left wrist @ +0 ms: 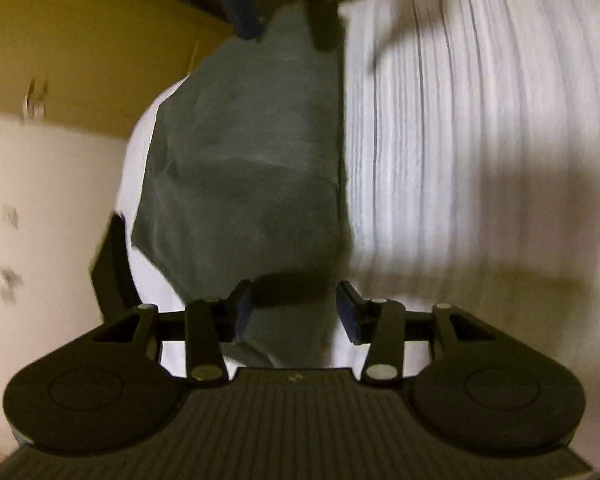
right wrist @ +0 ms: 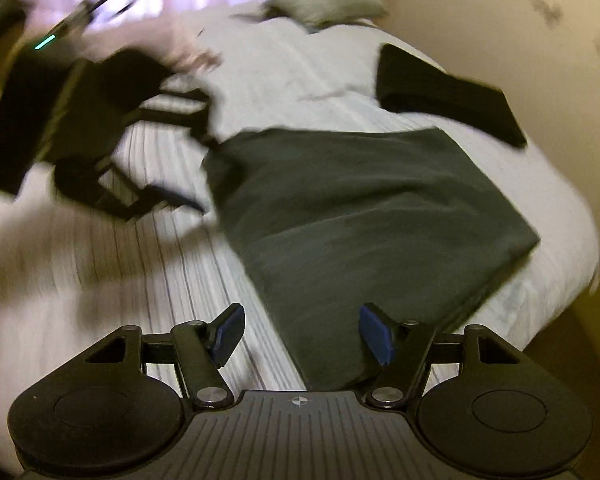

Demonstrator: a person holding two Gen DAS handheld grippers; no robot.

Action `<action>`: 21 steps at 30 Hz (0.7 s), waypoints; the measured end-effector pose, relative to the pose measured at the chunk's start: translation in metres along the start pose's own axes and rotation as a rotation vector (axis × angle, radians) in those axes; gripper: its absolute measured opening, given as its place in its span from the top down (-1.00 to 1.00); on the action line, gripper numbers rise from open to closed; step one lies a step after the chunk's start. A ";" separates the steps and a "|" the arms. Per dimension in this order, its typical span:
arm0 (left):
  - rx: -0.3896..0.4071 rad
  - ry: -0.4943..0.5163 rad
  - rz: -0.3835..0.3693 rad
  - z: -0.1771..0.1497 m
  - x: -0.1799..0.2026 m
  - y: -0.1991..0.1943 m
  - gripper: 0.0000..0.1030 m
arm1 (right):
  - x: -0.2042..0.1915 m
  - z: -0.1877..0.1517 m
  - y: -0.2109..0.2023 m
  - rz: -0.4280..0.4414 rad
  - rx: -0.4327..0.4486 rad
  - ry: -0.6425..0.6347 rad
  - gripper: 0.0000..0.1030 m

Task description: Fold clothes

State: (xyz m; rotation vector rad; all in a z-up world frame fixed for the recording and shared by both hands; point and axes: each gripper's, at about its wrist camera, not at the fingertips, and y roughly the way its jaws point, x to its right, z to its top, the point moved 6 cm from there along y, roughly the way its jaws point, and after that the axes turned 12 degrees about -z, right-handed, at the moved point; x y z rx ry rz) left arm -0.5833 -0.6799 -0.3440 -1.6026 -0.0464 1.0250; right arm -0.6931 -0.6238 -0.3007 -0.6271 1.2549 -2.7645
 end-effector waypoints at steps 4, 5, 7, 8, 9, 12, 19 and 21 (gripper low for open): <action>-0.015 -0.028 0.022 -0.015 -0.005 0.020 0.28 | -0.038 -0.007 0.013 -0.114 0.104 -0.298 -0.30; -0.020 -0.058 0.022 -0.019 -0.008 0.020 0.31 | -0.047 -0.008 0.017 -0.142 0.134 -0.376 -0.30; -0.023 -0.109 0.023 -0.026 -0.012 0.019 0.44 | -0.061 -0.011 0.033 -0.192 0.149 -0.486 -0.30; -0.021 -0.128 0.018 -0.028 -0.013 0.019 0.46 | -0.064 -0.013 0.043 -0.214 0.135 -0.525 -0.30; -0.021 -0.145 0.012 -0.029 -0.014 0.020 0.49 | -0.065 -0.016 0.053 -0.237 0.116 -0.550 -0.28; -0.019 -0.196 -0.006 -0.033 -0.018 0.021 0.58 | -0.049 -0.020 0.055 -0.253 0.083 -0.480 0.47; -0.013 -0.314 -0.047 -0.042 -0.026 0.023 0.59 | -0.035 -0.038 0.044 -0.244 0.052 -0.459 0.48; -0.012 -0.348 -0.059 -0.045 -0.029 0.023 0.58 | -0.034 -0.035 0.042 -0.235 0.037 -0.423 0.48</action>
